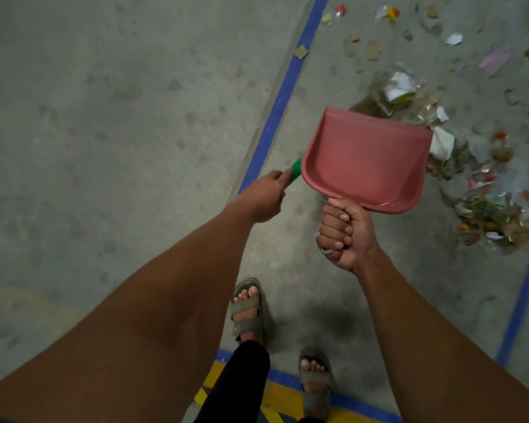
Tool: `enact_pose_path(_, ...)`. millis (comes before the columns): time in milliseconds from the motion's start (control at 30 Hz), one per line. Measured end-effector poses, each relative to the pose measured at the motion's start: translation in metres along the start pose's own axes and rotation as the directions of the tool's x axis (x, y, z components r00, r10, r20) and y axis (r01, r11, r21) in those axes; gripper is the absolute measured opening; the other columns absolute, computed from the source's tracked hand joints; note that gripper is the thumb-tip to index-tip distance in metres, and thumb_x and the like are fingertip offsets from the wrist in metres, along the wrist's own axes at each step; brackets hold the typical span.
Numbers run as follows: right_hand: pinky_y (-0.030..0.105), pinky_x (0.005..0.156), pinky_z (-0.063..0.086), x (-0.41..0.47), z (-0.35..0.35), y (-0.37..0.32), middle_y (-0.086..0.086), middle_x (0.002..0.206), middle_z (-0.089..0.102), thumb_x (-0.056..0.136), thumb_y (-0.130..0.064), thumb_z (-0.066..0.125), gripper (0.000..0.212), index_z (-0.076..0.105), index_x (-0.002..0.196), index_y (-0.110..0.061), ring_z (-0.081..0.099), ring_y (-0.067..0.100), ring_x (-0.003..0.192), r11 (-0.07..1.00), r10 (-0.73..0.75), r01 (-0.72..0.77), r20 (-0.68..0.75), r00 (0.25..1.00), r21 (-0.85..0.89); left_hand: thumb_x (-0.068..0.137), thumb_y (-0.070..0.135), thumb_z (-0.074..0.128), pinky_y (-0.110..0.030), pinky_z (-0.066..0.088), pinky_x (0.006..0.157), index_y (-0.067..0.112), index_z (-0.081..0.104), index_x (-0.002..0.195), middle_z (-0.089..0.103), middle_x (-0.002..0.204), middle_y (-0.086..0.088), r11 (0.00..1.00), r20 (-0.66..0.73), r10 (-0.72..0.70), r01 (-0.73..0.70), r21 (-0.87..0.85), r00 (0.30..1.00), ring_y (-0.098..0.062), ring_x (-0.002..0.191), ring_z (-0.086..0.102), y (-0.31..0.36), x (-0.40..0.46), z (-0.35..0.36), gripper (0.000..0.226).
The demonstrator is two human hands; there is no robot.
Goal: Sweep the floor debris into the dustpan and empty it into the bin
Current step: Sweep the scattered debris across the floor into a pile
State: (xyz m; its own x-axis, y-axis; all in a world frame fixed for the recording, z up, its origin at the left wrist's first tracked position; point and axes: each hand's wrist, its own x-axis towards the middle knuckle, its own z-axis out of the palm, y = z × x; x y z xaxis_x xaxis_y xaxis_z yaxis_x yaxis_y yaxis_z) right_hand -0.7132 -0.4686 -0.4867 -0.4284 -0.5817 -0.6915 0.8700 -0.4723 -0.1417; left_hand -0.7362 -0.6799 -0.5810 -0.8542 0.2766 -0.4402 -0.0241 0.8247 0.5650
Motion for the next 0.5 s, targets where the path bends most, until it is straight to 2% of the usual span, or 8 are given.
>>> enact_pose_path(67,0.02,0.035,0.013,-0.001,0.003,-0.001,-0.01,0.043,0.014,0.099,-0.024,0.039,0.044,0.039,0.055,-0.023,0.01,0.008,0.032,1.0,-0.005,0.005,0.007,1.0,0.005,0.099,0.016,0.054,-0.049,0.052,0.095,0.015,0.026,0.162,0.043,0.153,-0.014,1.0,-0.097,-0.017,0.017,0.0,0.995,-0.043,0.118,0.059,-0.013,-0.012,-0.009,0.069)
enact_pose_path(200,0.02,0.034,0.016,0.002,0.007,0.0,-0.01,0.042,0.014,0.099,-0.024,0.041,0.043,0.037,0.056,-0.023,0.011,0.007,0.031,1.0,-0.005,0.004,0.023,1.0,0.024,0.096,0.016,0.053,-0.053,0.054,0.089,0.016,0.027,0.16,0.041,0.152,-0.013,0.985,-0.256,-0.171,0.165,-0.044,0.951,-0.047,0.108,0.062,-0.044,-0.04,-0.025,0.068)
enact_pose_path(333,0.02,0.034,0.017,0.008,0.01,0.005,-0.009,0.042,0.016,0.1,-0.024,0.04,0.043,0.037,0.057,-0.023,0.013,0.007,0.031,0.999,0.008,-0.01,0.054,0.999,0.034,0.1,0.015,0.051,-0.054,0.052,0.092,0.007,0.025,0.159,0.043,0.144,-0.021,0.909,-0.347,-0.416,0.386,-0.155,0.84,-0.047,0.107,0.061,-0.065,-0.058,-0.029,0.065)
enact_pose_path(400,0.019,0.034,0.018,0.011,0.009,0.007,-0.009,0.042,0.016,0.1,-0.024,0.04,0.043,0.037,0.057,-0.023,0.014,0.007,0.03,0.999,0.014,-0.016,0.056,0.998,0.036,0.103,0.016,0.048,-0.052,0.049,0.098,0.004,0.024,0.159,0.043,0.143,-0.023,0.823,-0.321,-0.568,0.514,-0.243,0.758,-0.044,0.114,0.058,-0.066,-0.059,-0.029,0.062)
enact_pose_path(500,0.019,0.034,0.019,0.013,0.006,0.012,-0.009,0.042,0.016,0.099,-0.023,0.041,0.042,0.036,0.057,-0.023,0.014,0.008,0.03,0.999,0.025,-0.027,0.057,0.998,0.037,0.099,0.015,0.051,-0.049,0.046,0.105,0.001,0.032,0.152,0.048,0.139,-0.024,0.67,-0.178,-0.738,0.676,-0.308,0.651,-0.043,0.124,0.055,-0.061,-0.051,-0.027,0.058)
